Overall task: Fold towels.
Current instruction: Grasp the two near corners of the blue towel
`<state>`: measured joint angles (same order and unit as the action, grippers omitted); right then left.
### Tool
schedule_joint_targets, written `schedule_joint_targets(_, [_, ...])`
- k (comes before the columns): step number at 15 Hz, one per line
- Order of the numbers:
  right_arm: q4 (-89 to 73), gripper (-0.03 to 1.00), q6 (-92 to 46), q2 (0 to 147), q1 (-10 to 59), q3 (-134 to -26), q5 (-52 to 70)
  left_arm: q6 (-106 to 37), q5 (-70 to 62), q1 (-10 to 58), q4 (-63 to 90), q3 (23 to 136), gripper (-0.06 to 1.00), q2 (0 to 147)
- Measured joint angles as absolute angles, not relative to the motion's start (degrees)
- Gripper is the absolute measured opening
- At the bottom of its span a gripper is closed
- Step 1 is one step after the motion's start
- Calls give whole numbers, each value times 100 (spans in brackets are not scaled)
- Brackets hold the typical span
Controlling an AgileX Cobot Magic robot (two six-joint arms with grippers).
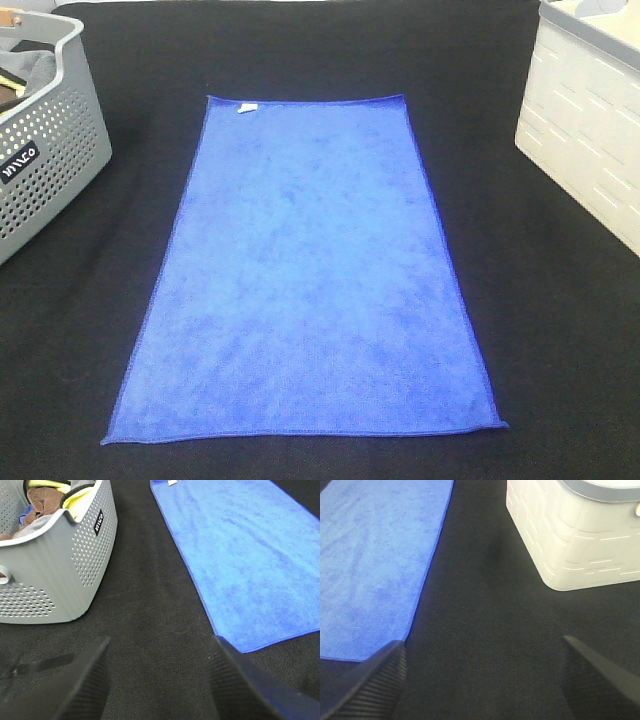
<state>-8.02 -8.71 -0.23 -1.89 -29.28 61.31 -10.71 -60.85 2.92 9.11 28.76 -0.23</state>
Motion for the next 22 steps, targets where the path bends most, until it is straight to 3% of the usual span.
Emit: schedule_joint_targets(22, [-802, 78, -871, -23, -189, -2928, 6131, -1071, -6085, 292, 963, 2876, 55, -23])
